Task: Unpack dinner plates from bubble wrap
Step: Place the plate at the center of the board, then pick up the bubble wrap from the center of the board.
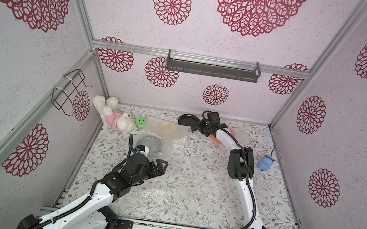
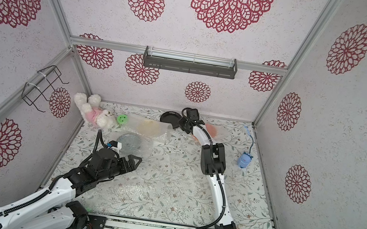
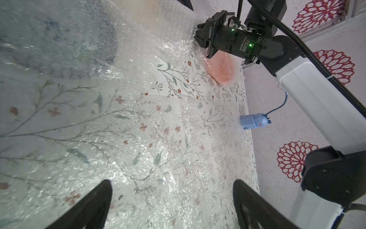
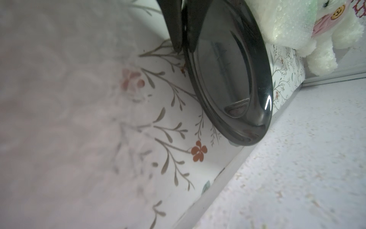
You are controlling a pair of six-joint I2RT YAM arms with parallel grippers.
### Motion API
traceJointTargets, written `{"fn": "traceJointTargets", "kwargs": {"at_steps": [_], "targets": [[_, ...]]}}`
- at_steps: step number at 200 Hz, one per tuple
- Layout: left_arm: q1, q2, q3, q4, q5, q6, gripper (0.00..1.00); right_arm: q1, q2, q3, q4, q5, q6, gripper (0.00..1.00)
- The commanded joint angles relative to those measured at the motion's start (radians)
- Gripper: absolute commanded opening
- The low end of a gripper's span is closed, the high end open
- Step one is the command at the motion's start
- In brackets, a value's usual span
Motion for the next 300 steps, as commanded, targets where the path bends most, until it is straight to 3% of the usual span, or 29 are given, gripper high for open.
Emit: {"fn": "traceJointTargets", "kwargs": {"at_steps": [1, 30, 64, 123, 179, 230, 300], "targets": [[0.029, -0.003, -0.006, 0.03, -0.017, -0.05, 0.97, 0.022, -0.064, -0.055, -0.076, 0.022, 0.007, 0.0], [0.083, 0.018, -0.03, 0.121, 0.03, -0.11, 0.97, 0.021, -0.061, -0.064, -0.07, 0.014, 0.02, 0.0], [0.125, 0.06, -0.01, 0.149, 0.074, -0.142, 0.97, 0.01, -0.068, -0.061, -0.058, 0.0, 0.017, 0.33], [0.192, 0.093, -0.073, 0.275, 0.151, -0.253, 0.97, -0.011, -0.115, -0.058, -0.015, -0.077, -0.04, 0.64], [0.24, 0.18, -0.076, 0.34, 0.108, -0.372, 0.99, -0.024, -0.282, -0.099, -0.049, -0.062, -0.202, 0.98], [0.28, 0.325, -0.097, 0.47, 0.046, -0.51, 0.86, -0.032, -0.511, -0.268, -0.069, -0.053, -0.327, 0.99], [0.334, 0.514, -0.041, 0.512, -0.03, -0.596, 0.68, -0.032, -0.965, -0.851, 0.128, -0.124, -0.376, 0.99]]}}
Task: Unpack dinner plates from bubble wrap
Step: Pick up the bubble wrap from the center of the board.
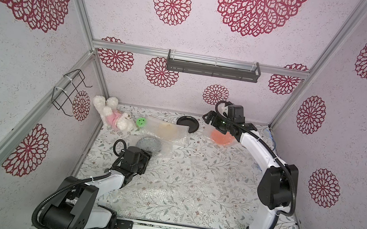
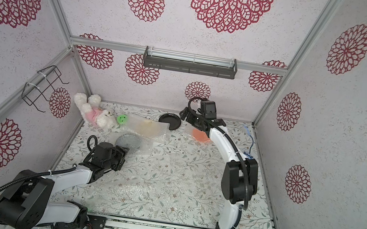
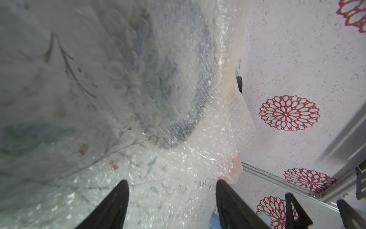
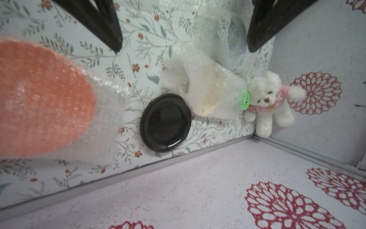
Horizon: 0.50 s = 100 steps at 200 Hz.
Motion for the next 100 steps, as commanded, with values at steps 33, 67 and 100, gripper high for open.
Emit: {"fn": "traceJointTargets", "kwargs": {"at_steps": [33, 67, 100], "targets": [[0.035, 0.176, 0.077, 0.154, -0.026, -0.09, 0.59, -0.006, -0.301, -0.34, 0.117, -0.02, -0.052, 0.99], [0.04, 0.246, 0.117, 0.139, -0.034, -0.112, 0.48, -0.006, -0.413, -0.462, 0.115, -0.034, -0.061, 0.99], [0.041, 0.253, 0.137, 0.065, -0.081, -0.126, 0.44, -0.008, -0.491, -0.517, 0.079, -0.022, -0.088, 0.99]]}}
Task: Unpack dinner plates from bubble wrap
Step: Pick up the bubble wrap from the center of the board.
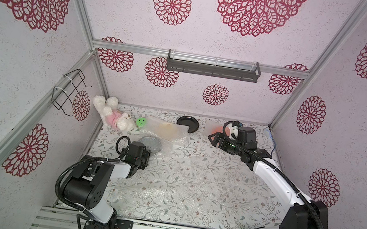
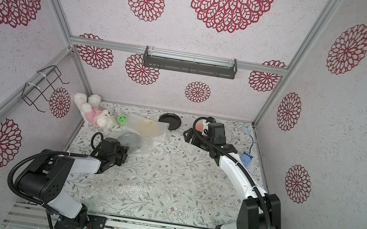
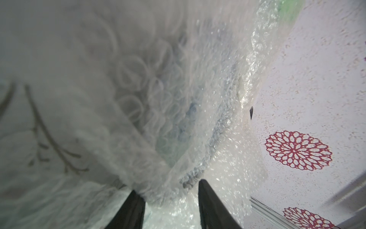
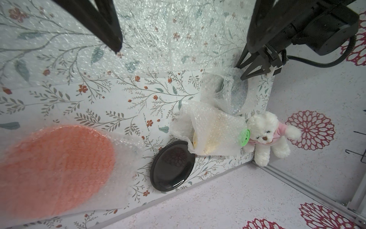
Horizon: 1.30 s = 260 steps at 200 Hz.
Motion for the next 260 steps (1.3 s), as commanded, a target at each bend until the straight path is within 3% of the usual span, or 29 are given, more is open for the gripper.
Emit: {"fn": "traceJointTargets", "kwargs": {"at_steps": [1, 43, 118, 137, 214, 241, 260], "targets": [[0.009, 0.006, 0.026, -0.029, -0.052, -0.037, 0.44, -0.008, -0.073, -0.022, 0.002, 0.0, -0.042, 0.99], [0.028, 0.037, 0.036, -0.043, -0.06, -0.071, 0.33, -0.008, -0.123, -0.084, -0.004, -0.01, -0.041, 0.99], [0.064, 0.068, 0.032, 0.0, -0.024, -0.112, 0.01, -0.008, -0.171, -0.14, -0.043, -0.012, -0.041, 0.99], [0.076, 0.015, 0.014, -0.022, -0.013, -0.093, 0.0, -0.008, -0.178, -0.145, -0.058, -0.004, -0.045, 0.99], [0.099, -0.454, 0.0, -0.419, -0.029, 0.124, 0.0, -0.012, -0.169, -0.138, -0.081, 0.016, -0.068, 0.99], [0.121, -0.576, 0.077, -0.608, 0.059, 0.328, 0.0, -0.015, -0.18, -0.127, -0.092, 0.034, -0.095, 0.99], [0.117, -0.592, 0.152, -0.706, 0.222, 0.488, 0.0, -0.021, -0.192, -0.131, -0.088, 0.046, -0.113, 0.99]]}}
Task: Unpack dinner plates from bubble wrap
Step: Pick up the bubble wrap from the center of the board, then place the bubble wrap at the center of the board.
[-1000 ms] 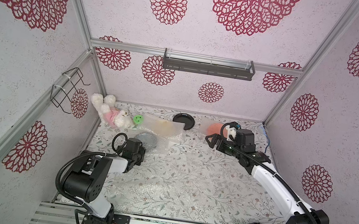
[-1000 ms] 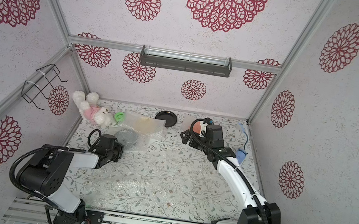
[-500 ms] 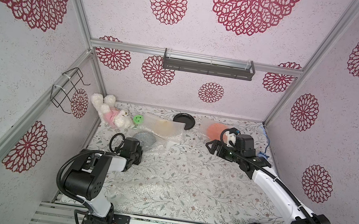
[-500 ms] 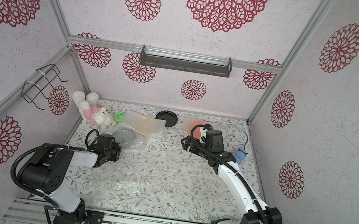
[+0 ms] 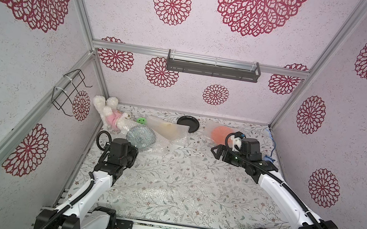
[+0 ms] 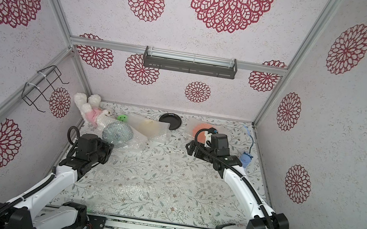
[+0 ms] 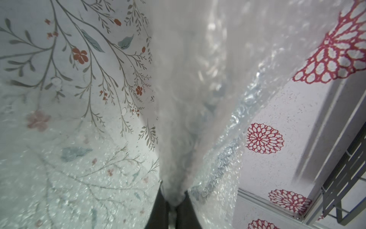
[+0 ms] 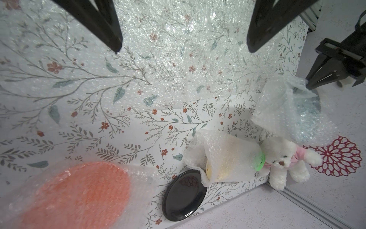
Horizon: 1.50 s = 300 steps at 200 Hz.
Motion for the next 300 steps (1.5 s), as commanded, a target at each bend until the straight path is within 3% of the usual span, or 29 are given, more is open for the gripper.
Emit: {"fn": "traceJointTargets", "kwargs": {"at_steps": [1, 26, 65, 114, 181, 231, 270, 300], "targets": [[0.002, -0.028, 0.1, -0.17, 0.185, 0.25, 0.0, -0.013, -0.044, 0.022, -0.002, 0.031, -0.049, 0.99], [-0.075, -0.005, 0.134, -0.205, 0.391, 0.366, 0.0, -0.023, -0.031, 0.01, 0.018, -0.007, -0.05, 0.99], [-0.273, 0.079, 0.129, -0.056, 0.49, 0.371, 0.0, -0.052, -0.022, -0.012, 0.039, -0.023, -0.012, 0.99], [-0.404, 0.355, 0.222, 0.049, 0.511, 0.391, 0.0, -0.048, -0.068, -0.043, -0.013, 0.0, -0.025, 0.99], [-0.424, 0.627, 0.297, 0.018, 0.485, 0.461, 0.0, 0.106, -0.047, -0.136, -0.079, 0.099, -0.043, 0.95], [-0.419, 0.706, 0.289, 0.022, 0.465, 0.49, 0.19, 0.264, 0.048, -0.104, -0.099, 0.195, -0.045, 0.9], [-0.413, 0.636, 0.258, -0.029, 0.401, 0.502, 0.52, 0.35, 0.122, -0.052, -0.118, 0.256, -0.051, 0.85], [-0.451, 0.517, 0.201, -0.043, 0.354, 0.466, 0.55, 0.396, 0.161, -0.018, -0.136, 0.279, -0.058, 0.82]]}}
